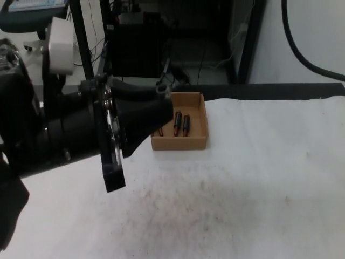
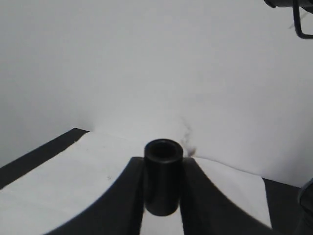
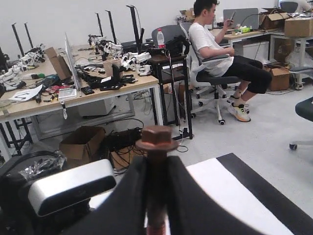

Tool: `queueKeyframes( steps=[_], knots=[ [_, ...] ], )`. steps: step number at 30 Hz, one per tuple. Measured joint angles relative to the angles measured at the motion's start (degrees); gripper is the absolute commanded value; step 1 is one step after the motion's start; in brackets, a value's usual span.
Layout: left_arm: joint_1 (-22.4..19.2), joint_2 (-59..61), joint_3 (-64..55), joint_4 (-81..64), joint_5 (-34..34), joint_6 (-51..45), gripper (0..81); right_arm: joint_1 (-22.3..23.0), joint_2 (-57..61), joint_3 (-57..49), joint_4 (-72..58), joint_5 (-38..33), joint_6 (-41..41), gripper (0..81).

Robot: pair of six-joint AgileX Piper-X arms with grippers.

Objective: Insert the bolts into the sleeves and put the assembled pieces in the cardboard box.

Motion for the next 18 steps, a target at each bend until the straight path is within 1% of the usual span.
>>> queueKeyframes(
  steps=[4,8,13,18],
  knots=[
    [0.0,0.0,0.0,1.0,1.5,0.0,0.2,0.0,0.0,0.0,1.1,0.2,-1.2,0.8],
    [0.0,0.0,0.0,1.5,1.8,-1.4,0.2,0.2,0.2,0.0,5.1,-0.3,-1.7,0.8],
    [0.0,0.0,-0.4,1.8,1.8,-3.4,0.2,2.3,1.0,0.0,7.3,-0.8,-2.6,0.8],
    [0.0,0.0,-1.4,1.8,-0.3,-3.5,0.2,4.2,1.0,0.0,6.7,-0.9,-3.5,0.8]
  ],
)
